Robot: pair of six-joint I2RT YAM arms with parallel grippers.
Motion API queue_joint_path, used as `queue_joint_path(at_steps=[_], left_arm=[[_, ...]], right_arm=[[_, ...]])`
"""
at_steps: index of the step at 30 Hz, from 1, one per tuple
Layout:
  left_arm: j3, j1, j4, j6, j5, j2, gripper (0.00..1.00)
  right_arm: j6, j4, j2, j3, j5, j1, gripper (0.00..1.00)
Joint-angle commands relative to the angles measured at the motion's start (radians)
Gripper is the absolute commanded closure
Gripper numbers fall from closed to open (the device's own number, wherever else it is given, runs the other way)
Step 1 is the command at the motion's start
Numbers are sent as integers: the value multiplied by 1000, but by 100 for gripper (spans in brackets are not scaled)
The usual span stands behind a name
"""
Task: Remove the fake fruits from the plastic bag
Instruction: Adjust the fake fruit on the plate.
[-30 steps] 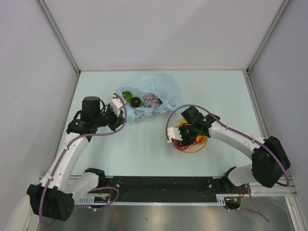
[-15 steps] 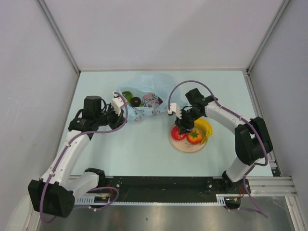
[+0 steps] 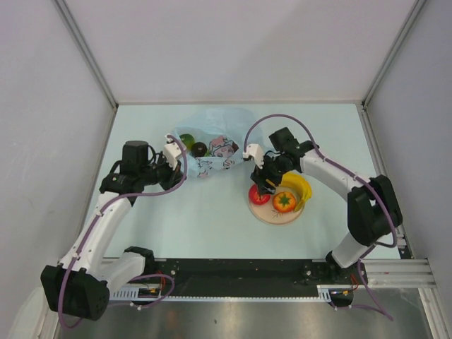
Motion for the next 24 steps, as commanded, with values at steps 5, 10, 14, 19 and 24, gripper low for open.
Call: queue_joint_path(at_steps=[5,10,14,19,24], left_arm=[[3,8,37,-6,23,-33,100],[-1,8,40,-11,28,-37,100],[-9,8,38,-12,28,-39,100],[-13,8,32,-11,31,-40,100],[-12,8,25,-12,31,-42,100]], right_arm=[[-68,112,-269,-68,105,104,27],[-256,89,-306,-157,105,149,3],[-287,199,-314,-222,142,163,0],[-264,297,-257,-230,170,167,0],[-238,345,-179,-230,173,164,0]])
